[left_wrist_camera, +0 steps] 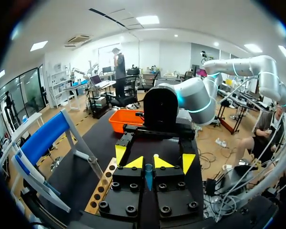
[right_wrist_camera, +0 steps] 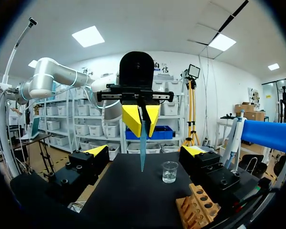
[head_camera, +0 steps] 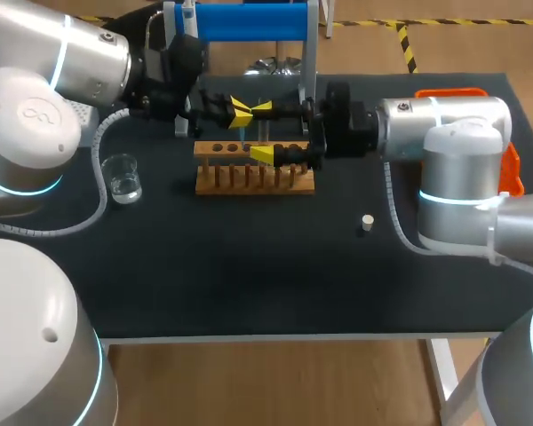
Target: Invert the test tube, pick up the pipette, mount the tip to pipette, aspirate from beaker and dispense into the tube, eject the tip, return the pipette, and cap with the stopper.
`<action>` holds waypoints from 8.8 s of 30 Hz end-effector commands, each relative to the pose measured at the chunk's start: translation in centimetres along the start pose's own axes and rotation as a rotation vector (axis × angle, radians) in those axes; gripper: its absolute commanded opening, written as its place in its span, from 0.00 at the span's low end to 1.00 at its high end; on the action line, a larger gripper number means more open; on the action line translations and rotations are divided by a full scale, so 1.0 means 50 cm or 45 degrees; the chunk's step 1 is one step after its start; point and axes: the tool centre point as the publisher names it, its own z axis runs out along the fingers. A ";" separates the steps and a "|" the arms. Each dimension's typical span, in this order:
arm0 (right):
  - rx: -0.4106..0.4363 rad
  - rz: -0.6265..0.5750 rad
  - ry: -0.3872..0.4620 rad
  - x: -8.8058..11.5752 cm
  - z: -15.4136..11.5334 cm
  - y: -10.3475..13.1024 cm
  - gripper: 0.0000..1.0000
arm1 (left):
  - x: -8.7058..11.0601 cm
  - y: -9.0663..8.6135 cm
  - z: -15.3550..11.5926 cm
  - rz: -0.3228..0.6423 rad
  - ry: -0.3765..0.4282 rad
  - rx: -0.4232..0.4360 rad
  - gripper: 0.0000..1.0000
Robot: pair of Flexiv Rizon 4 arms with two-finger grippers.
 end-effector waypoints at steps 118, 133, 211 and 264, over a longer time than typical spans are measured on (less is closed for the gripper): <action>0.002 -0.027 0.081 0.057 -0.262 -0.022 0.00 | 0.000 0.001 -0.001 0.001 0.000 0.001 1.00; 0.033 0.023 0.044 0.066 -0.390 -0.068 0.00 | 0.000 0.001 -0.001 0.001 0.000 0.001 1.00; 0.012 0.058 0.002 0.055 -0.431 -0.091 0.00 | -0.313 0.070 -0.113 -0.221 -0.668 0.114 1.00; 0.012 0.058 0.002 0.055 -0.431 -0.091 0.00 | -0.507 0.085 -0.065 -0.572 -1.437 0.360 1.00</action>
